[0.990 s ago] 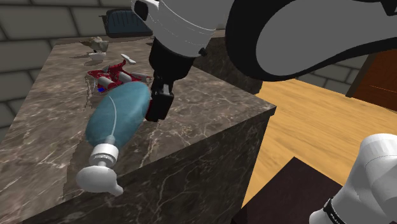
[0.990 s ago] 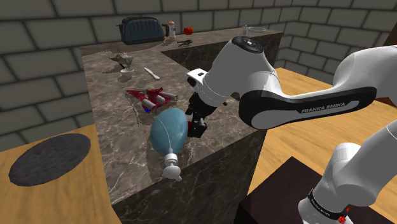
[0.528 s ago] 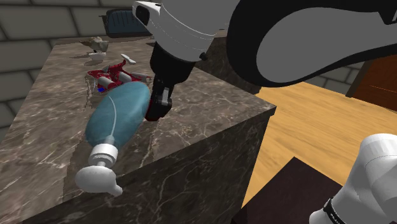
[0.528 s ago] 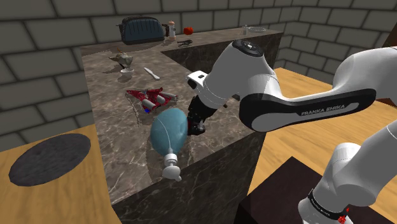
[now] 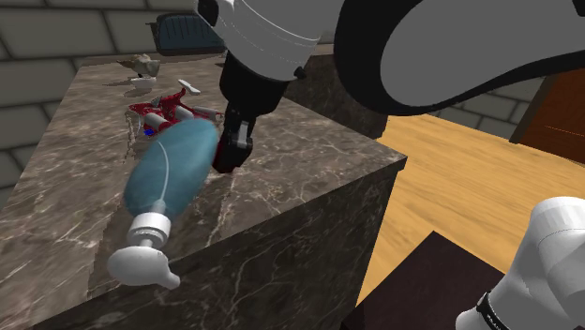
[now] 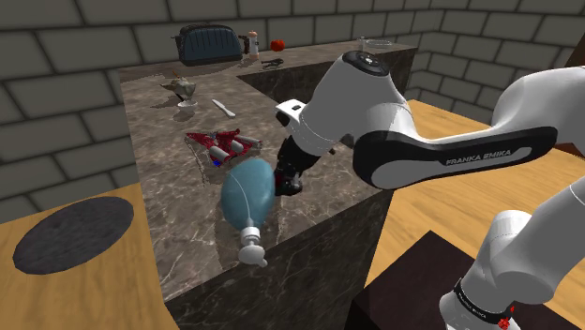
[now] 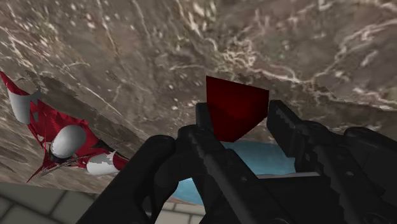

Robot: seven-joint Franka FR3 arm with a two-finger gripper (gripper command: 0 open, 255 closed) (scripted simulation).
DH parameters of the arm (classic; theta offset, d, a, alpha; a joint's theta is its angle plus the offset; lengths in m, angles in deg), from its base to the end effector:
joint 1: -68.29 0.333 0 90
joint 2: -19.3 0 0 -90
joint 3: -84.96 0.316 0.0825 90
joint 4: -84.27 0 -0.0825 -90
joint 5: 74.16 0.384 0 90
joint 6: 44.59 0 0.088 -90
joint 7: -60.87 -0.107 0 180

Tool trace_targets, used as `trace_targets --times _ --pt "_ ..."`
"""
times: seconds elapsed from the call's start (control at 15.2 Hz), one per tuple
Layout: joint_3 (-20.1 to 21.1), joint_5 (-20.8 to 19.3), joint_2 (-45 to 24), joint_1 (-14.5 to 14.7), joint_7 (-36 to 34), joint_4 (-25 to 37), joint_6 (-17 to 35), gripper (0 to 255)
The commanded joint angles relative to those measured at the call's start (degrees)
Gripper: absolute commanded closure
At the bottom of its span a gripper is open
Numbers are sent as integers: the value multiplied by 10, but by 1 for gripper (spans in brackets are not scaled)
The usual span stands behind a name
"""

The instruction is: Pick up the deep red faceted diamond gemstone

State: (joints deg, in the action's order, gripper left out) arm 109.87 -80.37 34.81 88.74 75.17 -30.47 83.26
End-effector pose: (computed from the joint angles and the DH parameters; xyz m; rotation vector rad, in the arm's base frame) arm 0.3525 0.3871 0.6138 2.5256 1.5496 0.7741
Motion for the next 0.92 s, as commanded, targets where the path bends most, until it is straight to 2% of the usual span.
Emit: trace_targets --times 0.0,0.73,0.86 --pt "-1 1 -2 0 3 17 -15 255" --pt "-1 1 -16 -2 14 115 -99 255" --pt "-1 1 -16 -2 14 116 -101 255"
